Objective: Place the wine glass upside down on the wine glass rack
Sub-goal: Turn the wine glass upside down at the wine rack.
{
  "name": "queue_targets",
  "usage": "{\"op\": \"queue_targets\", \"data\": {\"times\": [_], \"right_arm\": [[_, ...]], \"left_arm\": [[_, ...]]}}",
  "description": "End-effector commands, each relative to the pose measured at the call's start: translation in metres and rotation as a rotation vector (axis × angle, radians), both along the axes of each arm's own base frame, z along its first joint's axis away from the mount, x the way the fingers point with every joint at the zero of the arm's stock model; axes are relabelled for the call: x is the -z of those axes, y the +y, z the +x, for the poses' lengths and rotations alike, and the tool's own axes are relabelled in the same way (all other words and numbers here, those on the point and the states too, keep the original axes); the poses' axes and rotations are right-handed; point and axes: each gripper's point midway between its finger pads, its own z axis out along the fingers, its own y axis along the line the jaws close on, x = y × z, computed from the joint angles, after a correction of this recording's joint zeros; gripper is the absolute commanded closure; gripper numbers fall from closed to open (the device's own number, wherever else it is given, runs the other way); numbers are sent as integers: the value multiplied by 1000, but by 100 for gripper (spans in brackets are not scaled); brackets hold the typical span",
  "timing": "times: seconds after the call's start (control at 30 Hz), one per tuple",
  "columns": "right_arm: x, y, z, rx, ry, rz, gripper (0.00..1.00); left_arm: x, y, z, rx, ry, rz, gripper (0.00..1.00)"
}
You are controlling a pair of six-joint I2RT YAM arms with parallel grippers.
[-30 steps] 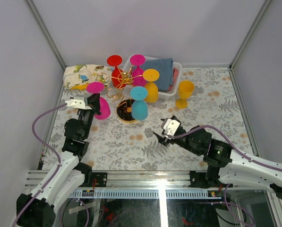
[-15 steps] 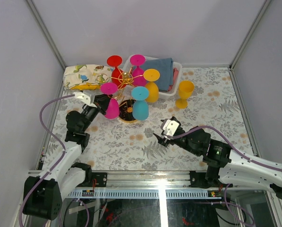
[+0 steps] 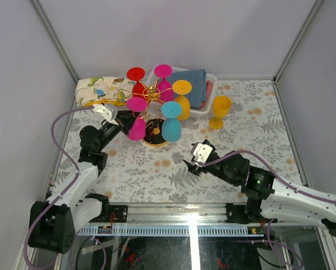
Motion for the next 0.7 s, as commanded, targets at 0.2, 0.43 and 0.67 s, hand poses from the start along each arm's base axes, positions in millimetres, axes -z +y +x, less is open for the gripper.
{"op": "queue_targets", "data": {"times": [0.2, 0.43, 0.67], "right_arm": [[-5, 3, -1, -4, 1, 25, 30], [-2, 4, -2, -8, 13, 19, 30], [0, 3, -3, -5, 22, 17, 30]], "left_arm": [[-30, -16, -6, 121, -82, 15, 100], [-26, -24, -4, 172, -32, 17, 100], [-25, -25, 1, 171, 40, -10, 100]]}}
